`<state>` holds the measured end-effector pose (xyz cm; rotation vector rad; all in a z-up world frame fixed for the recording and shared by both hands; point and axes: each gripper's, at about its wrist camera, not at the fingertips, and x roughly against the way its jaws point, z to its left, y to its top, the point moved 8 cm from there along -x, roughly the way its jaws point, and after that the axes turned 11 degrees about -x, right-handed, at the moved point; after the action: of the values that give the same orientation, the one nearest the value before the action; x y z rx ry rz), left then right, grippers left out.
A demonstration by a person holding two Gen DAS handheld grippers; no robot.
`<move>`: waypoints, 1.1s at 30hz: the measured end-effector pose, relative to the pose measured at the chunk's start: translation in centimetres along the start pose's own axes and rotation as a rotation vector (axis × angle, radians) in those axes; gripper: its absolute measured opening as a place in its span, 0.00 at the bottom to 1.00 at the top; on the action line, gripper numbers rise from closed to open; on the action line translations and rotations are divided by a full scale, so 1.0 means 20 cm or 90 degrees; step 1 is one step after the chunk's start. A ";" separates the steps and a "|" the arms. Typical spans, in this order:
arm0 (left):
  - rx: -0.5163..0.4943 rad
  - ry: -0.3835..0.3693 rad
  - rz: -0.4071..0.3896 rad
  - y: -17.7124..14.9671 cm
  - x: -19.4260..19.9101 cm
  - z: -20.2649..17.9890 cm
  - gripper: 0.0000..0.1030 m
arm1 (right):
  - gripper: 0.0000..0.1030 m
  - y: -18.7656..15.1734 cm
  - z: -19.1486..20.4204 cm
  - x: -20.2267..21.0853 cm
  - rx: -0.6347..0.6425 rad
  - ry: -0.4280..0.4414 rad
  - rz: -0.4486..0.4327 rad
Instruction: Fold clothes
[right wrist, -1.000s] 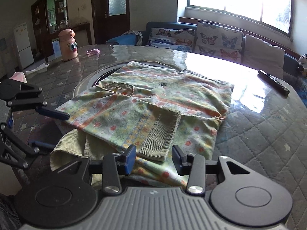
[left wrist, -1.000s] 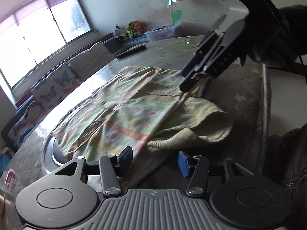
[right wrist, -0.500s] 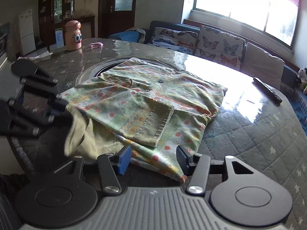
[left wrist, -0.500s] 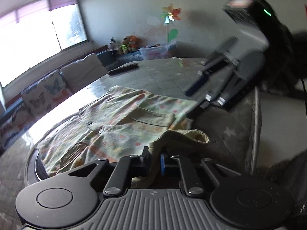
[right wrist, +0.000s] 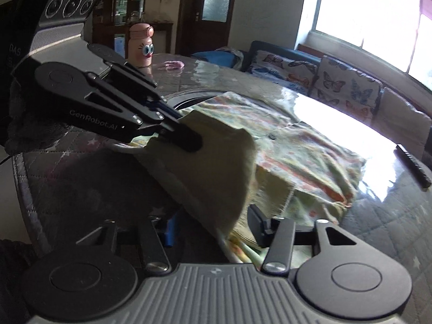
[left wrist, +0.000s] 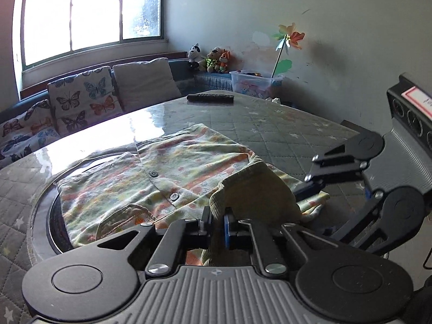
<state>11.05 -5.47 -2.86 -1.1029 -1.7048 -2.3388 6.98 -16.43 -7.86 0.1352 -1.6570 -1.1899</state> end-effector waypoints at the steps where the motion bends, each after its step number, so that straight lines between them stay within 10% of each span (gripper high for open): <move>1: 0.005 -0.001 0.001 0.00 0.00 0.01 0.11 | 0.33 0.00 0.00 -0.01 -0.005 0.001 0.004; 8: -0.021 0.043 0.005 -0.11 0.16 0.01 0.46 | 0.18 0.08 -0.05 0.01 -0.069 0.011 -0.008; 18: -0.097 0.126 0.044 -0.30 0.26 0.00 0.52 | 0.15 0.19 -0.10 0.05 -0.106 0.002 -0.048; 21: -0.123 0.148 0.050 -0.32 0.23 0.03 0.45 | 0.15 0.20 -0.10 0.05 -0.109 -0.004 -0.051; 25: -0.128 0.159 0.053 -0.33 0.21 0.06 0.13 | 0.10 0.19 -0.10 0.06 -0.120 -0.007 -0.060; 33: -0.097 0.127 0.015 -0.24 0.40 -0.01 0.08 | 0.08 0.19 -0.06 0.26 -0.117 0.011 -0.094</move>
<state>2.89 -0.93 -2.27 -0.8677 -1.4609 -2.5017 7.26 -18.38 -1.72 0.1538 -1.5348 -1.4417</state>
